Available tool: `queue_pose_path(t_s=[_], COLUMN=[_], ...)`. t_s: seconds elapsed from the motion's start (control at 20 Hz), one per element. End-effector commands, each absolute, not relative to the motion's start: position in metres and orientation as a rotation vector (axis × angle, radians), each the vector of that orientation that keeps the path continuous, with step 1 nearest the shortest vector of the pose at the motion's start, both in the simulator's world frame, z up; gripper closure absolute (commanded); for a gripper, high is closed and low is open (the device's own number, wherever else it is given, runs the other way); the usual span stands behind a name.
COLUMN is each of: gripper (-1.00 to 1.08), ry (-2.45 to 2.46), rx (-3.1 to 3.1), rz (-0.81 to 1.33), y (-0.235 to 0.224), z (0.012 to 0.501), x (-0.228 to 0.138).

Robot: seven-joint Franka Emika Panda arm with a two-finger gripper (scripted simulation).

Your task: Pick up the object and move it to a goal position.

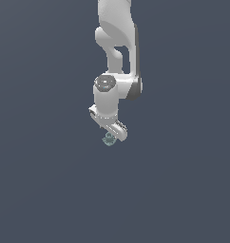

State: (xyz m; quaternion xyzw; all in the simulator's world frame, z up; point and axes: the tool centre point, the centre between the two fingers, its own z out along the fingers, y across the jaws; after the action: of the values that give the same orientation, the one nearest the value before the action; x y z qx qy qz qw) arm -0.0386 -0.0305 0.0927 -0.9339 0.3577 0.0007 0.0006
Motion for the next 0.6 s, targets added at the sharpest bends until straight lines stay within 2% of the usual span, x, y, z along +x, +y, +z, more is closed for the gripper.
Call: queue_pose_path(t_s=[0.0,0.55], gripper=[-0.92,-0.92], ry=[1.150,1.155], rx=[-2.923,-2.922], rz=[0.000,0.001], y=[-0.030,-0.030], z=[0.091,0.074], x=[-0.040,-0.041])
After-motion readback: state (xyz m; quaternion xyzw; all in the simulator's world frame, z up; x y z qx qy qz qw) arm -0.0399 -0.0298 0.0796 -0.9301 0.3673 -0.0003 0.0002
